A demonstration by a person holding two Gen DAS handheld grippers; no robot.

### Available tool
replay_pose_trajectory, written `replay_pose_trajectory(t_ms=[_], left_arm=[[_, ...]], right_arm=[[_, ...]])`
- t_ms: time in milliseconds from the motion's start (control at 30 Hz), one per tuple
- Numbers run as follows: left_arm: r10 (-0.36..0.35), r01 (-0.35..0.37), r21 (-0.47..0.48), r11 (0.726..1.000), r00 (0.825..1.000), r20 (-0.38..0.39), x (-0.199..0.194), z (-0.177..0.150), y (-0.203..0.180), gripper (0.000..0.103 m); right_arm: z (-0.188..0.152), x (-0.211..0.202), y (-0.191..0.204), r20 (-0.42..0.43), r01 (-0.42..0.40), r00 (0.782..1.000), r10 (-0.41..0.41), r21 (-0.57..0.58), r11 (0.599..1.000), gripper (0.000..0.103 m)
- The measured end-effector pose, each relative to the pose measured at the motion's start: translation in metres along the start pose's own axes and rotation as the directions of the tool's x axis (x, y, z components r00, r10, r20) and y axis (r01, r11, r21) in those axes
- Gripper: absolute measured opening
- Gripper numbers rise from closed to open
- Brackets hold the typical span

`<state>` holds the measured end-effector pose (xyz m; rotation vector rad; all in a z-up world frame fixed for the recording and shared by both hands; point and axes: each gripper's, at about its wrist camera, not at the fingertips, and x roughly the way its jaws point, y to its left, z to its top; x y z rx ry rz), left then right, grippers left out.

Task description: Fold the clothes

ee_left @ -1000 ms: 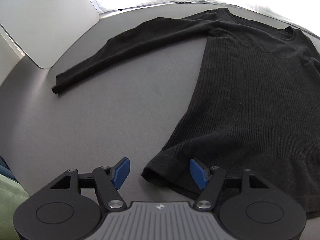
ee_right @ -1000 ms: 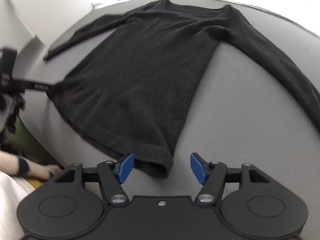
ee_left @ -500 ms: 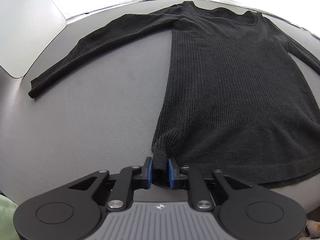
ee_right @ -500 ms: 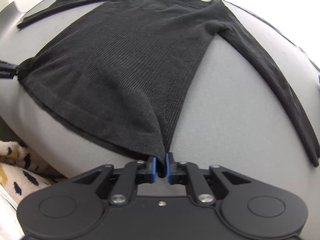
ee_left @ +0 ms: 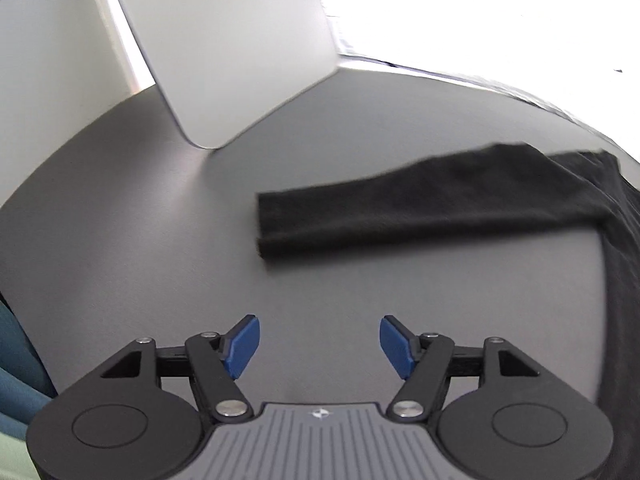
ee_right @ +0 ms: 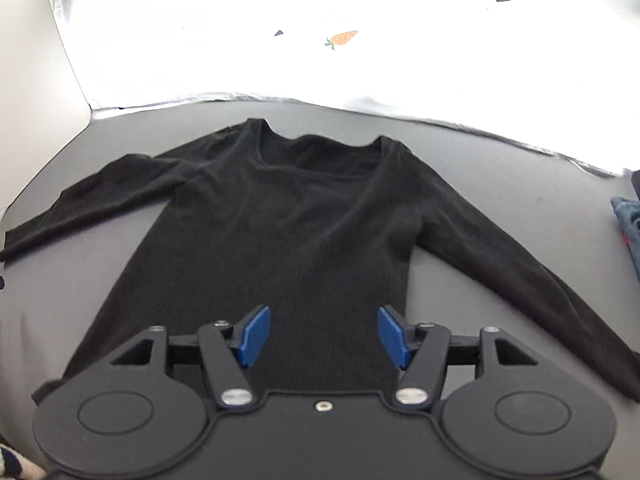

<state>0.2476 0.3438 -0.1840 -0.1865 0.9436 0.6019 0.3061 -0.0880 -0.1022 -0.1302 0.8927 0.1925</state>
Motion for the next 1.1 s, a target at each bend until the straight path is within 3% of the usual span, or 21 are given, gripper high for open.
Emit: replay_pose_trajectory(t_ms=[167,333,433,567,600,667,700,733,767,800,900,1000,1100], left_arm=[[0.064,-0.064,-0.088,0.994,0.998,-0.006,0.049,0.051,0.038,0.075],[0.072,-0.073,-0.045,0.996,0.997,-0.034,0.095,0.080,0.034,0.075],[0.023,-0.024,-0.035,0.999,0.999,-0.026,0.113,0.091,0.031,0.075],[-0.025,0.024,-0.052,0.998,1.000,-0.012,0.121,0.099,0.026,0.069],[-0.036,0.035,-0.044,0.998,0.999,-0.009,0.120,0.100,0.024,0.060],[-0.041,0.041,-0.020,0.999,0.999,-0.003,0.117,0.099,0.018,0.050],[-0.039,0.039,-0.004,0.999,0.999,0.001,0.115,0.098,0.014,0.040],[-0.038,0.037,0.011,0.999,0.999,0.005,0.113,0.096,0.011,0.033],[-0.024,0.024,0.031,0.999,1.000,0.007,0.112,0.096,0.007,0.022],[-0.011,0.010,0.055,0.998,1.000,0.011,0.111,0.095,0.003,0.019],[0.008,-0.010,0.084,0.996,1.000,0.019,0.109,0.092,0.000,0.018],[0.027,-0.027,0.052,0.998,1.000,0.006,0.109,0.093,0.008,0.018],[0.105,-0.105,0.041,0.994,0.994,-0.004,0.109,0.091,0.020,0.018]], right_arm=[[0.068,0.068,0.037,0.023,-0.052,0.998,0.051,0.029,0.998,0.067],[0.140,0.162,0.064,0.008,-0.079,0.997,0.079,0.075,0.994,0.067],[0.183,0.220,0.080,0.000,-0.093,0.996,0.094,0.091,0.992,0.067],[0.216,0.297,0.103,-0.068,-0.051,0.996,0.051,-0.007,0.999,0.065],[0.219,0.312,0.107,-0.089,-0.043,0.995,0.041,-0.021,0.999,0.062],[0.221,0.330,0.112,-0.098,-0.073,0.993,0.070,-0.032,0.997,0.033],[0.224,0.332,0.113,-0.078,-0.080,0.994,0.076,-0.037,0.996,0.013],[0.227,0.334,0.116,-0.077,-0.069,0.995,0.065,-0.048,0.996,0.004],[0.231,0.336,0.117,-0.071,-0.059,0.996,0.055,-0.058,0.997,0.003],[0.235,0.338,0.117,-0.068,-0.051,0.997,0.047,-0.060,0.997,0.003],[0.243,0.347,0.106,-0.067,-0.050,0.997,0.049,-0.005,0.999,0.003],[0.246,0.350,0.095,-0.067,-0.040,0.997,0.044,0.057,0.998,0.003],[0.245,0.343,0.092,-0.074,-0.014,0.997,0.016,0.040,0.999,0.003]])
